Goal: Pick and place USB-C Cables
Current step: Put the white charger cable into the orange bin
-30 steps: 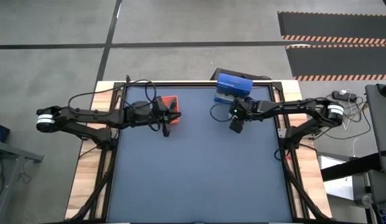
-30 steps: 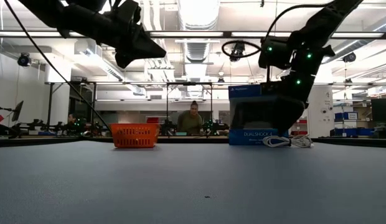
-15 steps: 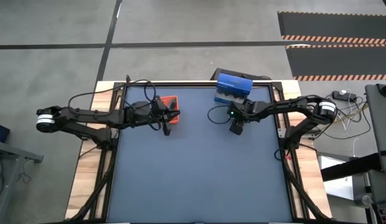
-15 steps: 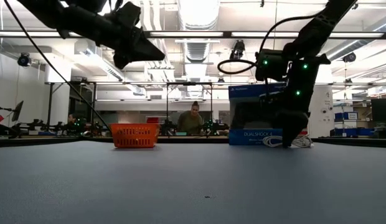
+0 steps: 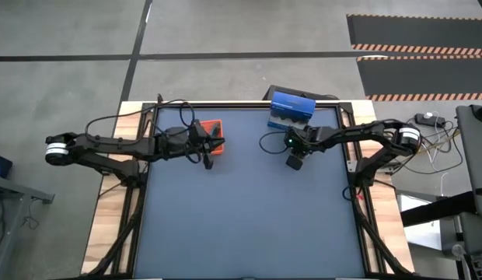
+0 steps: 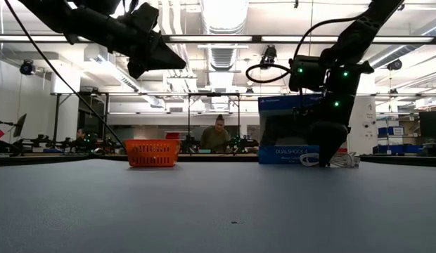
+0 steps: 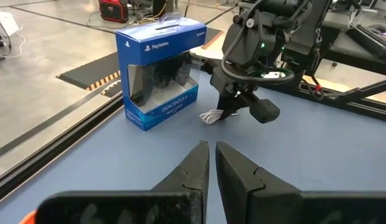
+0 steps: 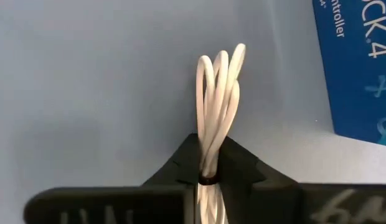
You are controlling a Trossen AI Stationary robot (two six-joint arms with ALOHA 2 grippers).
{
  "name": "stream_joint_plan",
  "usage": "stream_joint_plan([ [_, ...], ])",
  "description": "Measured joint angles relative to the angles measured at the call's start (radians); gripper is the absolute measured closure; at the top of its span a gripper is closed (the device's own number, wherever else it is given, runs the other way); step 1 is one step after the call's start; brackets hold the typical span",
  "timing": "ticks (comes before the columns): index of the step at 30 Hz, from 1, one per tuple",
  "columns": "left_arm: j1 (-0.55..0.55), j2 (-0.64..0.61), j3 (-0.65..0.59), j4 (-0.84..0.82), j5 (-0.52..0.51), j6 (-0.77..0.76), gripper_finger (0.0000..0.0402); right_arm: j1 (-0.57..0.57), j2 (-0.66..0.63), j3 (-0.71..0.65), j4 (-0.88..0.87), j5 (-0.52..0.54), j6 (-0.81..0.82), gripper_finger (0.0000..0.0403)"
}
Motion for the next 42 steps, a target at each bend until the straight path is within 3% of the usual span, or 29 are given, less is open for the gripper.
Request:
stream_joint_plan([
  [10,0.0,0.0,0.0,0.001,0.0,-0.009,0.0388,0.027,-0.049,-0.002,-0.004,-0.006,0.018,0.0374],
  [20,0.0,0.0,-0.002,0.024,0.0,-0.009,0.0388,0.083,-0.133,-0.012,0.161,-0.042,-0.006,0.0375],
  [27,0.0,0.0,-0.021,0.094,0.0,-0.009,0.0388,0.095,-0.145,-0.082,0.508,-0.19,-0.032,0.0375],
  [38,0.0,0.001,-0.032,0.143,0.0,-0.009,0.0388,0.097,-0.13,-0.235,1.152,-0.31,-0.003,0.0375],
  [42,0.0,0.025,-0.032,0.2,0.0,-0.009,0.0388,0.103,-0.13,-0.267,1.308,-0.337,0.01,0.0374],
])
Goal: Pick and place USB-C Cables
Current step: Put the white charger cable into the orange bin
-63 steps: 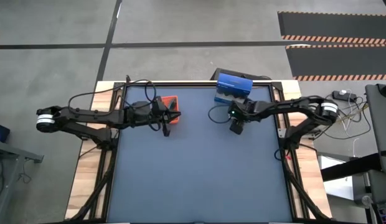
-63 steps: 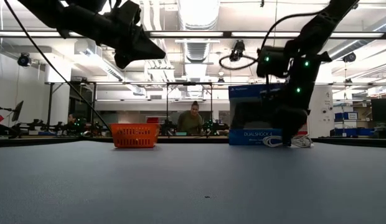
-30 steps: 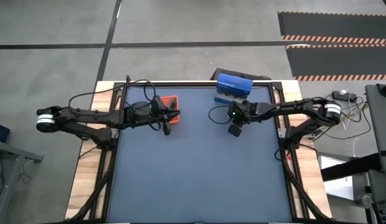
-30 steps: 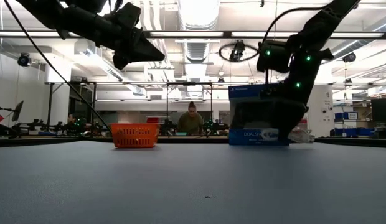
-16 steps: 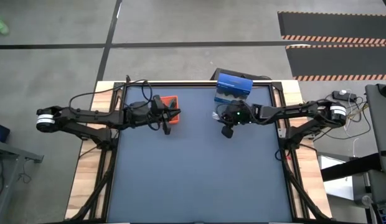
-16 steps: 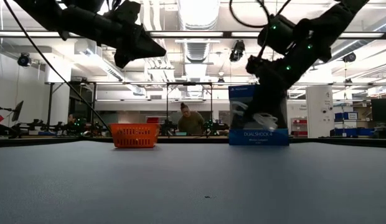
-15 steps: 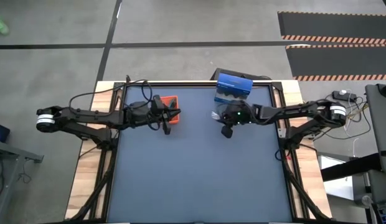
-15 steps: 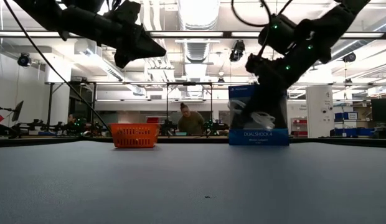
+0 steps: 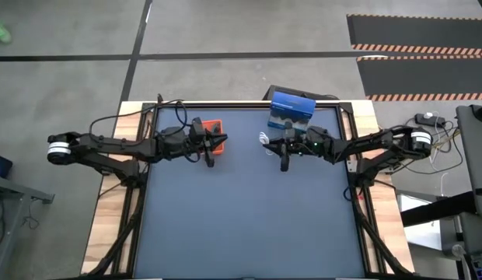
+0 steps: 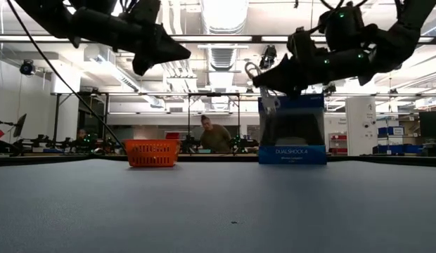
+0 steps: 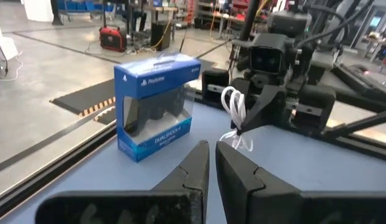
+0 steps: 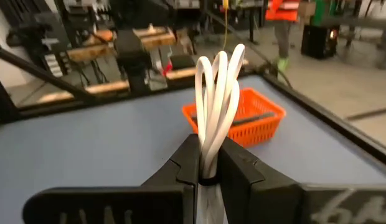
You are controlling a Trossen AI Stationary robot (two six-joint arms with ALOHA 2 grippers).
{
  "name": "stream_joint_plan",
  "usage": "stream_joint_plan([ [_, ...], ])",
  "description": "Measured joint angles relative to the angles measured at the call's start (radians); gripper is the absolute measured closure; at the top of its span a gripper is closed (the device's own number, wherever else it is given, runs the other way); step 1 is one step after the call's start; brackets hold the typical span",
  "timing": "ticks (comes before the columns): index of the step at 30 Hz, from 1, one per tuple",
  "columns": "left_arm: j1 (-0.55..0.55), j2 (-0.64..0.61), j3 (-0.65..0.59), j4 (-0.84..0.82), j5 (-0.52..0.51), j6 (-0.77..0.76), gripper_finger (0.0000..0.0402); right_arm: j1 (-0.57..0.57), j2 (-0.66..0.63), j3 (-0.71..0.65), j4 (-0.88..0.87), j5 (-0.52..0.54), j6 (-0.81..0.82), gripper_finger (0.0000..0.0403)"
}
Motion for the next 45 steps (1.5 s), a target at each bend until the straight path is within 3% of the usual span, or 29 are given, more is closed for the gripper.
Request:
stream_joint_plan([
  [5,-0.001,0.087,0.0,0.122,0.004,0.0,0.0388,0.014,0.0,-0.007,0.071,0.0,0.017,0.0374],
  [15,-0.002,0.349,0.015,0.447,0.127,-0.053,0.0388,0.051,0.0,-0.007,0.172,0.0,0.018,0.0374],
  [23,-0.003,0.492,0.047,0.607,0.157,-0.096,0.0388,0.053,0.0,0.011,0.202,0.0,0.028,0.0374],
  [38,-0.006,0.523,0.071,0.609,0.179,-0.105,0.0387,0.053,0.026,0.019,0.197,0.0,0.028,0.0374],
  [45,-0.015,0.523,0.09,0.601,0.195,-0.105,0.0335,0.053,0.033,0.021,0.207,0.0,0.028,0.0374],
])
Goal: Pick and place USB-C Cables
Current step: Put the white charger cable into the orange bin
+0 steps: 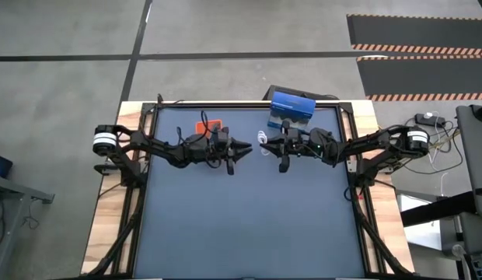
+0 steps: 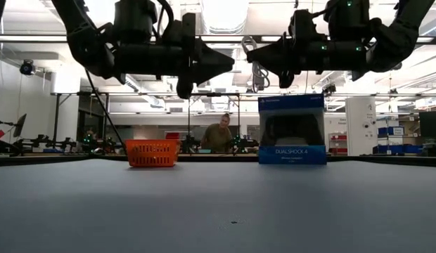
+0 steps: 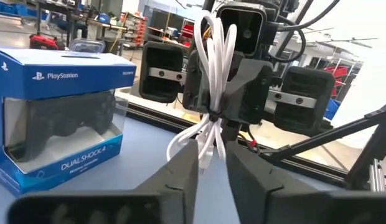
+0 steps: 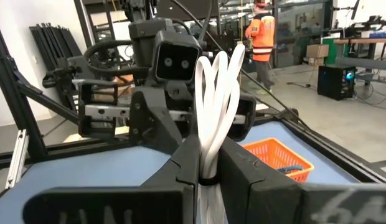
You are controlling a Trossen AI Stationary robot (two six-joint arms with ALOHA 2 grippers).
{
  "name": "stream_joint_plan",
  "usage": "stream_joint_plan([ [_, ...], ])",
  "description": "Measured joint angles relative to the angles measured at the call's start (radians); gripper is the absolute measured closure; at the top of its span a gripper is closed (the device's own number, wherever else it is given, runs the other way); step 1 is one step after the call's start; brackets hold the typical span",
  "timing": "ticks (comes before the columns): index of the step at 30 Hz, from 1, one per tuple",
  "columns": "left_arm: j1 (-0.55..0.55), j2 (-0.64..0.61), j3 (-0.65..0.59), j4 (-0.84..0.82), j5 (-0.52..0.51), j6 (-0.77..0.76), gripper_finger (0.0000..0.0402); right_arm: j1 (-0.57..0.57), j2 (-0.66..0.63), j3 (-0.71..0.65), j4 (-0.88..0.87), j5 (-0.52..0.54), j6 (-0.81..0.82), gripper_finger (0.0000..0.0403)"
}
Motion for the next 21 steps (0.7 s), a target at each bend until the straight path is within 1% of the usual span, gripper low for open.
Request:
stream_joint_plan([
  [4,-0.005,0.0,0.004,-0.001,0.001,0.0,0.0294,0.0,-0.001,0.004,0.02,0.0,-0.001,0.0374],
  [8,-0.008,0.0,0.004,-0.001,0.002,0.0,0.0269,0.0,-0.001,0.012,0.017,0.0,0.0,0.0374],
  [11,-0.008,0.0,0.004,0.0,0.003,0.0,0.0263,0.006,-0.001,0.016,0.017,0.0,-0.003,0.0374],
  [21,-0.018,0.0,0.017,0.002,0.003,0.008,0.0262,0.018,-0.001,0.021,0.017,0.0,-0.01,0.0374],
])
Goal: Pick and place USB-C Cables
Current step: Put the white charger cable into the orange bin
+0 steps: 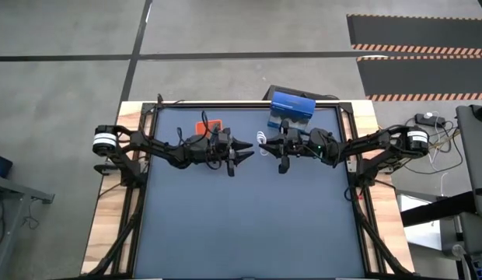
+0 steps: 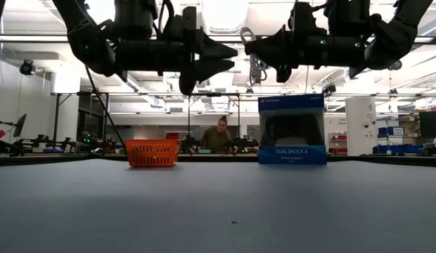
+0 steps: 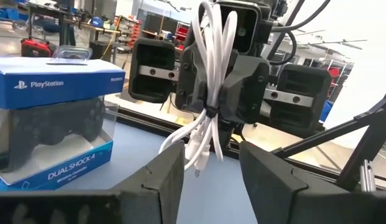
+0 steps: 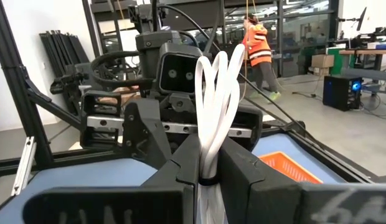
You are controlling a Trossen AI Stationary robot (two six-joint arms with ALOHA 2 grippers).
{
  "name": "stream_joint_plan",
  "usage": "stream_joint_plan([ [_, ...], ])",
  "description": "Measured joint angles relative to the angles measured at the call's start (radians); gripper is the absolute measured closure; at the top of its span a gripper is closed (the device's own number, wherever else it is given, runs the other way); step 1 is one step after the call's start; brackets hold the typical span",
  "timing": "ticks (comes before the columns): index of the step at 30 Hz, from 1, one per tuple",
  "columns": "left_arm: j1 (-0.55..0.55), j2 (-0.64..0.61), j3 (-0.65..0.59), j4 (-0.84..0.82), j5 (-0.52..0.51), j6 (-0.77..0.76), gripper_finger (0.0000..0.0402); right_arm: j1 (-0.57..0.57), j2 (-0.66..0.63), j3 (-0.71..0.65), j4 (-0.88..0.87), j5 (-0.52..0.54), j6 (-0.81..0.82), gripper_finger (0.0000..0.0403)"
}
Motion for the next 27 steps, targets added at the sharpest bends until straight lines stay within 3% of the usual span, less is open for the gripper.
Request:
stream_joint_plan([
  [6,-0.005,0.012,0.002,0.017,-0.002,-0.004,0.0262,0.015,0.0,0.013,0.0,0.0,-0.002,0.0374],
  [15,-0.021,0.139,0.027,0.192,0.0,0.001,0.0262,0.022,0.0,0.016,0.004,0.001,-0.017,0.0374],
  [27,-0.021,0.275,0.162,0.203,0.035,0.028,0.0262,0.022,0.0,0.016,-0.013,0.0,-0.018,0.0374],
])
